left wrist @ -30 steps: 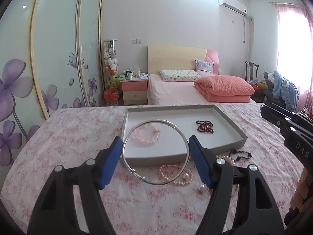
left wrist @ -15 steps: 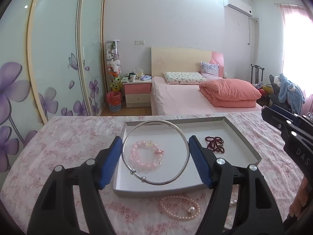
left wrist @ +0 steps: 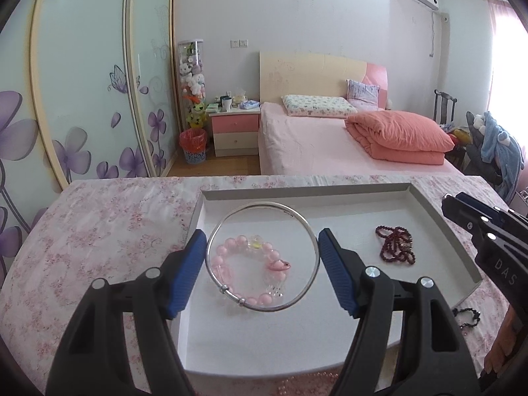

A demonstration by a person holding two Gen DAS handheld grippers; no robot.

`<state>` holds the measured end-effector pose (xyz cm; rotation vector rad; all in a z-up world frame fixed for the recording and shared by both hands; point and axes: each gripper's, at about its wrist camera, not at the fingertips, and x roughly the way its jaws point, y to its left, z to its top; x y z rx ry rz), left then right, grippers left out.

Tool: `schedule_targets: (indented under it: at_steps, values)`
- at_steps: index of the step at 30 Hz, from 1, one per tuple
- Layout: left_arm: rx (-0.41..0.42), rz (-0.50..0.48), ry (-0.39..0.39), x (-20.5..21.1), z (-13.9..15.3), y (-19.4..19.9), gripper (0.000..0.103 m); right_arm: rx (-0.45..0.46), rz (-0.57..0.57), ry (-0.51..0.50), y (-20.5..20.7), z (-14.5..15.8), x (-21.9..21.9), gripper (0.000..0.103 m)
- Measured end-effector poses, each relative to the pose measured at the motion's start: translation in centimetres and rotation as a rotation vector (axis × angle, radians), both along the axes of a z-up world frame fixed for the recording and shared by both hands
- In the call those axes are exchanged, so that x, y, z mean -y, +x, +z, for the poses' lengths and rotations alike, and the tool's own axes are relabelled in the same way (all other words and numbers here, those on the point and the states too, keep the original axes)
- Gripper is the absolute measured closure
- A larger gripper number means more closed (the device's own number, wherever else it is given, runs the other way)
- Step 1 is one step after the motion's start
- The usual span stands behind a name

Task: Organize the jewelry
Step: 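Carry the ring and bangle into the tray and open both tools to release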

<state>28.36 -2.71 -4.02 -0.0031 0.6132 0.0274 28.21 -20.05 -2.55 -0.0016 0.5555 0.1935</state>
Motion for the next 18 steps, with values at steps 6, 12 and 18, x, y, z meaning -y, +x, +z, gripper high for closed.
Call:
schedule_targets:
  at_steps: [6,12,18]
  values:
    - [-0.044,-0.011,-0.005,-0.1,-1.4,1.5,0.035,-0.073,0.002,-0.002,1.5,-1.7,0.1,0.080]
    - [-0.079,-0.022,0.000,-0.1,-2.3,2.7,0.035,-0.120,-0.002,0.001,2.3,-2.7,0.0,0.080]
    - [-0.103,-0.017,-0.021,-0.1,-2.7,3.3,0.034,-0.152,-0.011,0.025,2.7,-3.1,0.4,0.074]
